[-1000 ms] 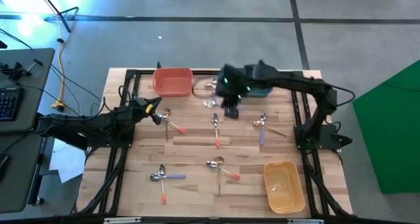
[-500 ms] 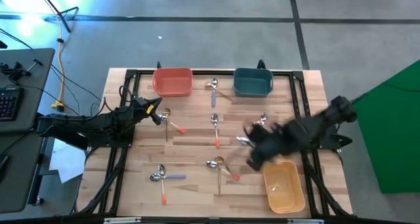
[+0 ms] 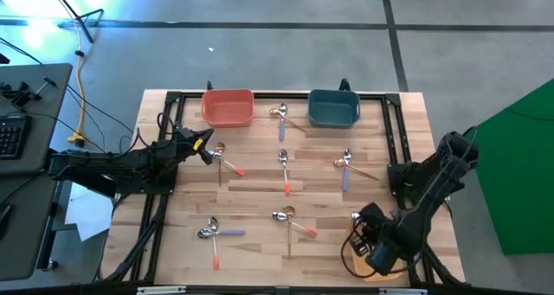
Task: Sort silverware by color (type)
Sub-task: Put the violet spoon into the yellow bin
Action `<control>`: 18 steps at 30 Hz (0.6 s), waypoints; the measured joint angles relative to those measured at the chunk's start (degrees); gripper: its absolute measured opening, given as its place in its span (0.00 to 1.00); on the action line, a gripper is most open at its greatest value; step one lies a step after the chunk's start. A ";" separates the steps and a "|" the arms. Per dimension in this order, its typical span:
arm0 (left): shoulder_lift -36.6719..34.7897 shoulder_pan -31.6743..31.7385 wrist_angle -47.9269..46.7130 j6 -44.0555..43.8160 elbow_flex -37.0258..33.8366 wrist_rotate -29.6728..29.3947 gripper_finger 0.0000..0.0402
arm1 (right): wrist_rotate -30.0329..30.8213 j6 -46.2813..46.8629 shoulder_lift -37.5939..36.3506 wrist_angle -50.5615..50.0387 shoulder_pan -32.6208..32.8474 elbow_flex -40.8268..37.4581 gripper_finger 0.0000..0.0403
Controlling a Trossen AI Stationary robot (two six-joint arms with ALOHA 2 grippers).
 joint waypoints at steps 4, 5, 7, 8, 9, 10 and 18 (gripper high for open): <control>0.00 0.00 0.00 0.80 0.00 0.00 0.01 | -0.65 3.98 0.00 8.44 2.44 -4.28 0.04; 0.00 0.00 0.00 0.82 0.00 0.00 0.01 | -0.65 5.18 0.00 9.81 3.02 -5.03 0.04; 0.00 0.00 -0.01 0.82 0.00 0.01 0.01 | -0.62 7.53 -0.01 10.49 4.12 -6.16 0.04; 0.00 0.02 0.00 0.82 0.00 0.00 0.01 | -0.69 8.40 -0.02 10.61 4.51 -6.73 0.04; 0.00 0.00 0.02 0.80 0.00 0.00 0.01 | -0.68 9.12 -0.01 10.89 4.79 -7.24 0.04; 0.00 0.00 0.02 0.78 0.00 0.00 0.01 | -0.72 9.44 0.00 10.96 4.94 -7.64 0.04; -0.02 0.02 -0.32 1.89 -0.02 1.45 0.01 | -2.33 9.99 -0.02 20.99 4.82 -15.48 0.04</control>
